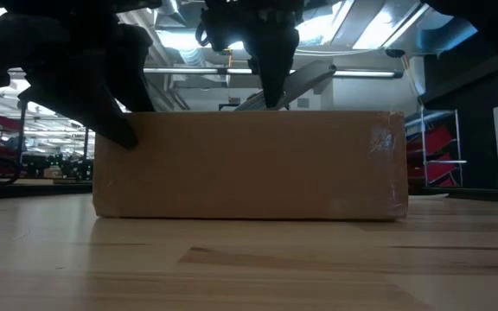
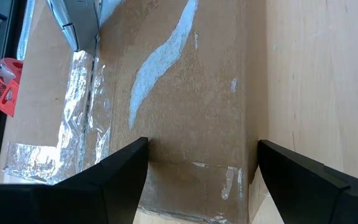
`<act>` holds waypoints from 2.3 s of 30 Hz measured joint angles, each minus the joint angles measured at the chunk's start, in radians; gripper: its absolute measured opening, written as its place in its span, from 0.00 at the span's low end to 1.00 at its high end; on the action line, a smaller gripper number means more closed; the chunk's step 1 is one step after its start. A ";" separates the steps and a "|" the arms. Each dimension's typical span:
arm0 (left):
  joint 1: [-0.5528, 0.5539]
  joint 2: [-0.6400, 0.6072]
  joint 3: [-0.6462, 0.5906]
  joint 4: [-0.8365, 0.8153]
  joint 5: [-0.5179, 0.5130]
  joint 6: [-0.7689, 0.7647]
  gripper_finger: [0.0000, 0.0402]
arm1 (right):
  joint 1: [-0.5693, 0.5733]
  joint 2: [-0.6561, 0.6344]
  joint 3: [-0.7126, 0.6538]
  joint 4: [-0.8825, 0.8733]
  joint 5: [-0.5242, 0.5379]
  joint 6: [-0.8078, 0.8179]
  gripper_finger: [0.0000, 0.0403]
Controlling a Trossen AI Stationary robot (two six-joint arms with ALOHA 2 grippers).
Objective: Unpack boxes
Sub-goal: Open the box using the silver cutter
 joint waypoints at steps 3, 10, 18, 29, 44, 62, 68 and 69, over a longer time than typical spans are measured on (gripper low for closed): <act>0.000 0.000 0.000 0.000 0.000 0.000 0.70 | 0.000 0.000 0.000 0.000 -0.005 0.000 0.16; 0.000 0.000 0.000 0.000 0.000 0.000 0.70 | -0.001 0.000 0.000 0.000 -0.010 0.000 0.16; 0.000 0.000 0.000 0.000 0.000 0.000 0.70 | 0.000 0.000 0.000 0.000 -0.009 -0.004 0.16; 0.000 0.000 0.000 0.001 0.000 -0.014 0.70 | 0.000 -0.051 0.000 -0.001 0.019 -0.025 0.16; 0.000 0.000 0.000 0.000 0.000 -0.019 0.70 | 0.000 -0.051 0.000 0.000 0.014 -0.019 0.16; -0.001 0.000 0.000 0.001 0.000 -0.029 0.70 | 0.002 -0.153 0.000 0.075 0.115 -0.036 0.16; 0.000 0.000 0.000 0.001 0.000 -0.025 0.70 | 0.007 -0.199 -0.020 0.184 0.125 -0.062 0.16; 0.000 0.000 0.000 0.001 0.000 -0.026 0.70 | 0.007 -0.206 -0.034 0.196 0.126 -0.070 0.16</act>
